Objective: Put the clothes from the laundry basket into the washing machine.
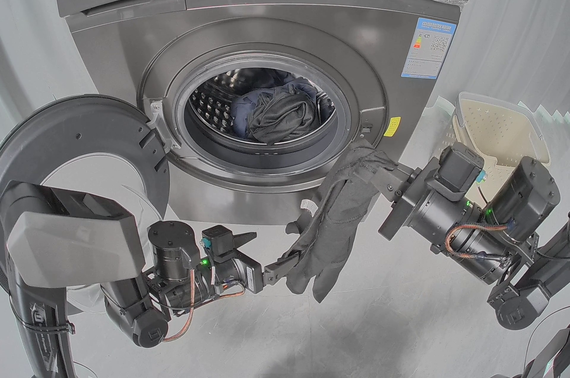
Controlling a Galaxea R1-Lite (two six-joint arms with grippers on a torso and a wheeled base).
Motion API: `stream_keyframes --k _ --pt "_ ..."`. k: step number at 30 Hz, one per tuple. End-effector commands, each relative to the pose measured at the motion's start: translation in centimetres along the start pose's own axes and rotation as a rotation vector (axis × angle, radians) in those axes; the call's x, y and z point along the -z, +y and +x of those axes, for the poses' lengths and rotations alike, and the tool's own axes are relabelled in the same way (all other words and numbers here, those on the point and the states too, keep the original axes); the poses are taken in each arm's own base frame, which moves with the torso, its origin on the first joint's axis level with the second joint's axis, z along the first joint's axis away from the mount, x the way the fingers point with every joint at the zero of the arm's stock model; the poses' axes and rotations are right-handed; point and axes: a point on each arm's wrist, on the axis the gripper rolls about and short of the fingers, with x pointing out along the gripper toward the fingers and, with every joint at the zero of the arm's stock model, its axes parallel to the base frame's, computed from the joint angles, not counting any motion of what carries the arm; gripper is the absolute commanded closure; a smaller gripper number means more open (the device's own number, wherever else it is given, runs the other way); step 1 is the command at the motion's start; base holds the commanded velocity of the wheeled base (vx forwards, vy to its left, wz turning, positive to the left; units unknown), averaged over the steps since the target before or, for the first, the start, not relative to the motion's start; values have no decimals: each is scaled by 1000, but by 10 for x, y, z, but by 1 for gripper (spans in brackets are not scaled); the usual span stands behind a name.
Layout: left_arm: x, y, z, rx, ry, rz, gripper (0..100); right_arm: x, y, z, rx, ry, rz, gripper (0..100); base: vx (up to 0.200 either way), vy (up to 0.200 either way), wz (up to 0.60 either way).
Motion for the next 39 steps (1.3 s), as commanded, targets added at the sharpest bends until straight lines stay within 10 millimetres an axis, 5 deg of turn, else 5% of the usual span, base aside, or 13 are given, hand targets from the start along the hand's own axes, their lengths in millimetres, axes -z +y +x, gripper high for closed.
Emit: stream_keyframes --k 1,5,13,33,34,39 --pt "-8 -1 3 0 -35 6 0 1 -1 0 2 3 0 100 0 0 0" --pt "-19 -8 -10 11 -57 10 0 2 -2 1 5 6 -1 100 0 0 0" --pt "-5 -23 -20 54 16 6 0 5 -3 2 9 13 0 100 0 0 0" --pt "29 -5 34 42 41 4 0 5 0 2 2 15 2 100 0 0 0" --pt "30 -4 36 39 41 4 100 5 0 1 1 17 2 100 0 0 0" --pt "26 -1 39 29 17 7 100 6 -2 1 6 21 1 100 0 0 0"
